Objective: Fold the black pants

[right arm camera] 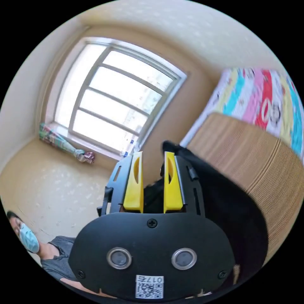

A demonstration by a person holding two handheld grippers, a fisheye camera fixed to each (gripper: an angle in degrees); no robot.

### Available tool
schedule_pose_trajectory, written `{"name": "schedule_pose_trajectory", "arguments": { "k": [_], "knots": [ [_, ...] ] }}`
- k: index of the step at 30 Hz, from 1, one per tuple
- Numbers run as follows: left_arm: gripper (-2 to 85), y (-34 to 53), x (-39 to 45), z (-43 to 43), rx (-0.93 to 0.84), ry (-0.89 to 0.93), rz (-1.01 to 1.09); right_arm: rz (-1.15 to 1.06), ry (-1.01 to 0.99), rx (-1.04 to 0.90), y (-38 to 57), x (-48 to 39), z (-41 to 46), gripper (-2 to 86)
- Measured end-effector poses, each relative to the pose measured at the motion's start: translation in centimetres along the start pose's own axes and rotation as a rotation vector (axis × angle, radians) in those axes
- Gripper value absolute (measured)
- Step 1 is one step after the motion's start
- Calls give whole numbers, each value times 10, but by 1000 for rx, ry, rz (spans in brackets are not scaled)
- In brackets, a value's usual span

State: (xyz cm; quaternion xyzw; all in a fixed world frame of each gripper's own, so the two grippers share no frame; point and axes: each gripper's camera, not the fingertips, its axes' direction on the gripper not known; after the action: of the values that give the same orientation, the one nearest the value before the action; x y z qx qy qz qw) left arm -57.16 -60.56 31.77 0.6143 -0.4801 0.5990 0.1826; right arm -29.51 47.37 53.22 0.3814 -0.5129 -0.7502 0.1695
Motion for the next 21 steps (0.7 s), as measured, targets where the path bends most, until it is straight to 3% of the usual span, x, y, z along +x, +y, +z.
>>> {"name": "schedule_pose_trajectory", "arguments": {
  "k": [3,6,11,14,16,18,21],
  "knots": [
    [123,16,-76,-14,-128,1,-292,185,-107,-150,88,99,73,21],
    [126,14,-120,-25,-226,-27,-456,429,-28,-302,198,167,109,11],
    [136,-34,-164,-13,-410,-121,-553,668,188,-379,334,196,66,5],
    [137,-74,-193,9,-499,-153,-602,807,441,-239,393,171,-10,4],
    [137,-107,-219,27,-528,-188,-640,948,745,-50,440,126,-75,4],
    [140,-131,-237,39,-540,-224,-668,1101,924,88,479,90,-113,3],
    [152,-169,-263,50,-524,-316,-716,1318,848,288,551,43,-146,3]
  ]
}}
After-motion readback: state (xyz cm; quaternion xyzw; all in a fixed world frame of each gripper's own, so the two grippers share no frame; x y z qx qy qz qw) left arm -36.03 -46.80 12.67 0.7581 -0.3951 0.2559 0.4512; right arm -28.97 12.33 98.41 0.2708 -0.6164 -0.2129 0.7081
